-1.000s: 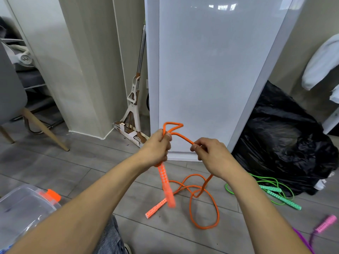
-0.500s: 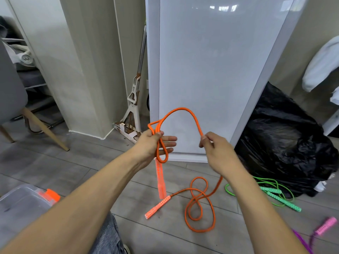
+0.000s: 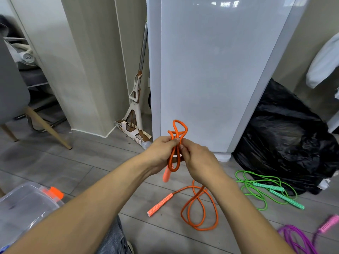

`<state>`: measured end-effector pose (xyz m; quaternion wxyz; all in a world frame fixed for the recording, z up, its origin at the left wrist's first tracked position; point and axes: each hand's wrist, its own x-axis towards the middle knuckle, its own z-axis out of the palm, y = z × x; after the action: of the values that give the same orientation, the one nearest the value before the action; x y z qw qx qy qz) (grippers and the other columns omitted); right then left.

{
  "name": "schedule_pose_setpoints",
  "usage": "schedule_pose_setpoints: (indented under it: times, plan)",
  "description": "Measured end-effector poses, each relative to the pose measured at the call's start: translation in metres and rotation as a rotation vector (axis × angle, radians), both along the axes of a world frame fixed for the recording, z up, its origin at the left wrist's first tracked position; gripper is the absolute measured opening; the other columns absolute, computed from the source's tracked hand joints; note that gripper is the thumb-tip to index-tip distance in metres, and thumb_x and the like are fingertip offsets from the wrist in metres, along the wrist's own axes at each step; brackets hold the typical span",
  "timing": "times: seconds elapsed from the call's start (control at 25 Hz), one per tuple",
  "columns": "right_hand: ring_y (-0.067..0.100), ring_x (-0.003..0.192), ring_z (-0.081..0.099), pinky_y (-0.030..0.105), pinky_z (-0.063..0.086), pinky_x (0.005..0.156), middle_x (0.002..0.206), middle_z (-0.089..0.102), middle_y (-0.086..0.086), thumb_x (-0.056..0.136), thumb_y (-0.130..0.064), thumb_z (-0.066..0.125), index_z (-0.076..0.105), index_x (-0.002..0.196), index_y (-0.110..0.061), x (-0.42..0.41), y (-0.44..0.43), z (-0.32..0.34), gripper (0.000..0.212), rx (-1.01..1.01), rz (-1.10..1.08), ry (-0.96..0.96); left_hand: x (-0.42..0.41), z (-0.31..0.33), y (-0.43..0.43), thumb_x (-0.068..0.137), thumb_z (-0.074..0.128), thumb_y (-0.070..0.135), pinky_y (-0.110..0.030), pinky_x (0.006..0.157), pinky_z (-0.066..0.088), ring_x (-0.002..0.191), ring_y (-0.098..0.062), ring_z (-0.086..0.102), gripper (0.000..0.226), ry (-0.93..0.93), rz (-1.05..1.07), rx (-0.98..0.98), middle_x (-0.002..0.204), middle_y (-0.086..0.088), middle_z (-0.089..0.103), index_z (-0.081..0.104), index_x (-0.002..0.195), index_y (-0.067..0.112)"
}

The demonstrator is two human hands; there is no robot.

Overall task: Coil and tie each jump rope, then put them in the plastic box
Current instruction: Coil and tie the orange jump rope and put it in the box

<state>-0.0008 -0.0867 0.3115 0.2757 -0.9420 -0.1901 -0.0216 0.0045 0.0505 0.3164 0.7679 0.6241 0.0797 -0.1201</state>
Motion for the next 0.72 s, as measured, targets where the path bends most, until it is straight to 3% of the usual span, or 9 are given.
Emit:
schedule_pose_setpoints:
  times: [0.12, 0.2, 0.28, 0.4, 0.56, 0.64, 0.72]
  plan:
    - [0.03, 0.09, 0.062, 0.042, 0.051, 0.072, 0.098, 0.07, 0.002, 0.105, -0.039, 0.031, 0.053, 0.117, -0.032, -0.001, 0.002, -0.004, 0.026, -0.033, 0.032, 0.004, 0.0, -0.002, 0.001, 0.105, 0.044, 0.019, -0.026, 0.059, 0.055, 0.064, -0.011, 0.063, 0.024, -0.011, 0.016, 0.067, 0.073, -0.007, 0.062, 0.063, 0.096, 0.007]
    - [0.03, 0.09, 0.063, 0.044, 0.051, 0.075, 0.099, 0.07, 0.002, 0.104, -0.04, 0.033, 0.055, 0.112, -0.03, 0.0, 0.006, -0.006, 0.026, 0.021, 0.054, 0.022, 0.004, -0.002, 0.002, 0.106, 0.042, 0.019, -0.03, 0.061, 0.055, 0.073, -0.019, 0.067, 0.024, -0.026, 0.096, 0.097, 0.08, -0.016, 0.066, 0.059, 0.093, 0.009]
    - [0.028, 0.085, 0.06, 0.041, 0.049, 0.074, 0.09, 0.066, 0.0, 0.105, -0.038, 0.034, 0.058, 0.102, -0.025, 0.002, 0.006, -0.005, 0.027, 0.03, 0.079, 0.075, 0.013, -0.001, 0.007, 0.107, 0.037, 0.015, -0.037, 0.067, 0.059, 0.083, -0.032, 0.071, 0.022, -0.049, 0.195, -0.052, 0.088, -0.023, 0.07, 0.052, 0.093, 0.006]
    - [0.022, 0.07, 0.055, 0.036, 0.045, 0.067, 0.068, 0.055, -0.006, 0.104, -0.032, 0.038, 0.058, 0.085, -0.022, 0.004, -0.004, -0.002, 0.03, -0.009, 0.149, 0.224, 0.028, 0.001, 0.025, 0.106, 0.033, 0.008, -0.036, 0.057, 0.061, 0.062, -0.026, 0.068, 0.018, -0.051, 0.422, -0.29, 0.075, -0.015, 0.061, 0.045, 0.092, 0.006]
    - [0.018, 0.05, 0.049, 0.025, 0.043, 0.052, 0.061, 0.048, 0.004, 0.103, -0.024, 0.044, 0.065, 0.089, -0.013, 0.007, -0.028, 0.002, 0.028, 0.032, 0.234, 0.603, 0.045, -0.007, 0.063, 0.102, 0.031, 0.002, -0.015, 0.035, 0.036, 0.033, -0.008, 0.039, 0.023, -0.029, 0.615, -0.271, 0.066, -0.005, 0.042, 0.042, 0.085, 0.013]
    - [0.017, 0.049, 0.05, 0.024, 0.042, 0.051, 0.062, 0.049, 0.004, 0.102, -0.025, 0.047, 0.066, 0.087, -0.013, 0.015, -0.046, 0.004, 0.027, -0.029, 0.177, 0.61, 0.048, -0.01, 0.075, 0.101, 0.03, 0.002, -0.012, 0.034, 0.026, 0.03, -0.006, 0.029, 0.023, -0.027, 0.654, -0.203, 0.065, -0.003, 0.039, 0.041, 0.084, 0.014]
    - [0.017, 0.053, 0.053, 0.024, 0.04, 0.053, 0.063, 0.053, 0.0, 0.1, -0.032, 0.053, 0.066, 0.081, -0.019, 0.025, -0.061, 0.008, 0.027, -0.113, 0.045, 0.464, 0.048, -0.008, 0.077, 0.102, 0.031, 0.005, -0.013, 0.033, 0.024, 0.03, -0.005, 0.027, 0.023, -0.065, 0.648, -0.129, 0.065, -0.003, 0.04, 0.042, 0.085, 0.014]
